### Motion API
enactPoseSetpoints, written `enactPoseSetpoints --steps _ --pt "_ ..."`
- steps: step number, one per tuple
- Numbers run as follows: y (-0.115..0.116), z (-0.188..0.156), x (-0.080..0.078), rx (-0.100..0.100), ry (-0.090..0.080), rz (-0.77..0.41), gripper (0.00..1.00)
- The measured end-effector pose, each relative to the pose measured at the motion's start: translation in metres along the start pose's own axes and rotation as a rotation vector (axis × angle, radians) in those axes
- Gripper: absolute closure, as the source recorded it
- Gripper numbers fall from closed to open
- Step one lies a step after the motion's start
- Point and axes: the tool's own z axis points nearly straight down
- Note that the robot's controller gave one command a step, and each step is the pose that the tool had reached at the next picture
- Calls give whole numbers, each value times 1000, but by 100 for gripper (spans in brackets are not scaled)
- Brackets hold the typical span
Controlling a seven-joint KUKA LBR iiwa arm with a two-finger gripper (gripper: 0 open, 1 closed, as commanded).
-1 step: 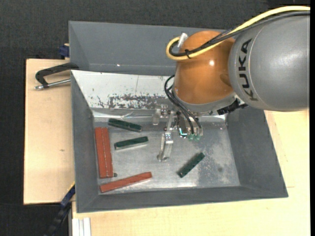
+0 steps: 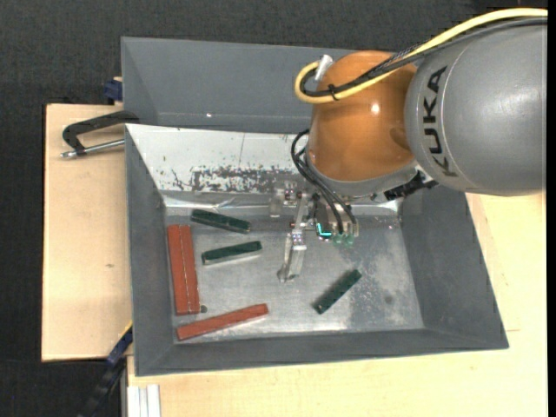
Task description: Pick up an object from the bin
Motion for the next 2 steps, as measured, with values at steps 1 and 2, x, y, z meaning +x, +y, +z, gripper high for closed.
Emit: enactPoseSetpoints --steps 1,2 --pt "16 133 8 0 3 -139 100" --pt "16 133 7 0 2 -139 0"
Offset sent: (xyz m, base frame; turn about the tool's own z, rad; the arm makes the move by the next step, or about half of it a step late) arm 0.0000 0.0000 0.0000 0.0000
